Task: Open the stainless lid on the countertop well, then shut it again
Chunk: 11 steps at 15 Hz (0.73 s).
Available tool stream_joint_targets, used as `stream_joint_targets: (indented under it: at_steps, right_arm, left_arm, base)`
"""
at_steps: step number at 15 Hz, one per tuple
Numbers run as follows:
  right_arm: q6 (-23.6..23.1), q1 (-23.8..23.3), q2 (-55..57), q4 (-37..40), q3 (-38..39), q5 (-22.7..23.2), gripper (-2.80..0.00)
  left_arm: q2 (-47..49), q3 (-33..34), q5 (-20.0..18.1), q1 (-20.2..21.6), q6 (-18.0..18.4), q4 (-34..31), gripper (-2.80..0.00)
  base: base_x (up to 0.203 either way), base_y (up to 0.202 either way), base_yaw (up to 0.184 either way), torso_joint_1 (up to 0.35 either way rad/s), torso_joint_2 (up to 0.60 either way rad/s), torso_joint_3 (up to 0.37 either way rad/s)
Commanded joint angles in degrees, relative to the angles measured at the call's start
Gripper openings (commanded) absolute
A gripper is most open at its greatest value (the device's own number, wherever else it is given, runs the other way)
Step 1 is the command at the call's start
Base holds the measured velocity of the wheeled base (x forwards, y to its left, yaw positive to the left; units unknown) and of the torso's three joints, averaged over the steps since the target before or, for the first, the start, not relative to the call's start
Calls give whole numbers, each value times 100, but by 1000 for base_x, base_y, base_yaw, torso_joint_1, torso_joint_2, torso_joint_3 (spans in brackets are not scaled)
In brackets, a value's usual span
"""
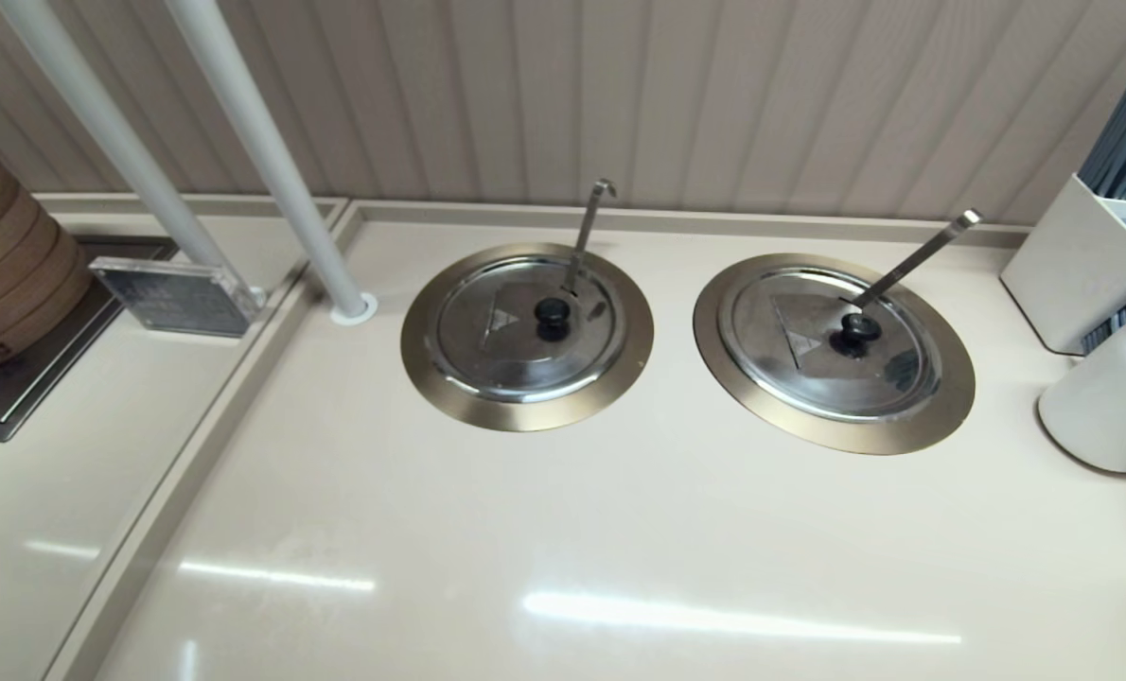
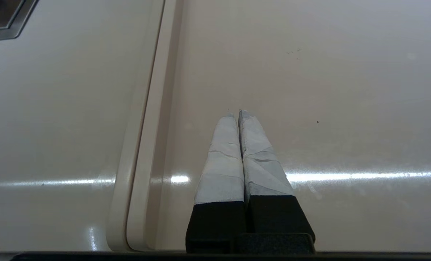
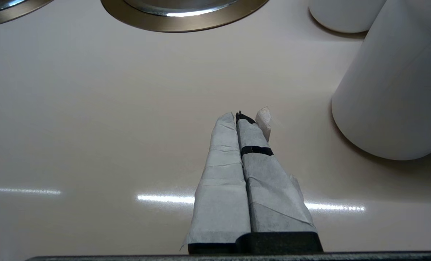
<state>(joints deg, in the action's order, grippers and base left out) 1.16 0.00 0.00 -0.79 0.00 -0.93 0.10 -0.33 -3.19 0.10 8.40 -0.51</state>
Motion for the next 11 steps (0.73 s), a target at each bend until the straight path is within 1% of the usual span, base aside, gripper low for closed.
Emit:
stream_joint_targets:
  at_steps: [1,6,9,11]
  right_arm:
    - [13,0,0,-9,26,-4,-280]
    - [25,0,0,-3,22,-8,-280]
    - [25,0,0,-9,26,-13,-280]
    - [34,0,0,-9,26,-13,-280]
  left_arm:
    - [-1,33,15,-1,-137,-2,-280]
    - [-1,33,12,-1,-181,-2,-280]
    - [-1,33,12,-1,-128,-2,-280]
    - [-1,33,21,-1,-175,-2,-280]
  base:
    - [0,0,0,0,0,0]
    - [0,0,0,0,0,0]
    - [0,0,0,0,0,0]
    - [0,0,0,0,0,0]
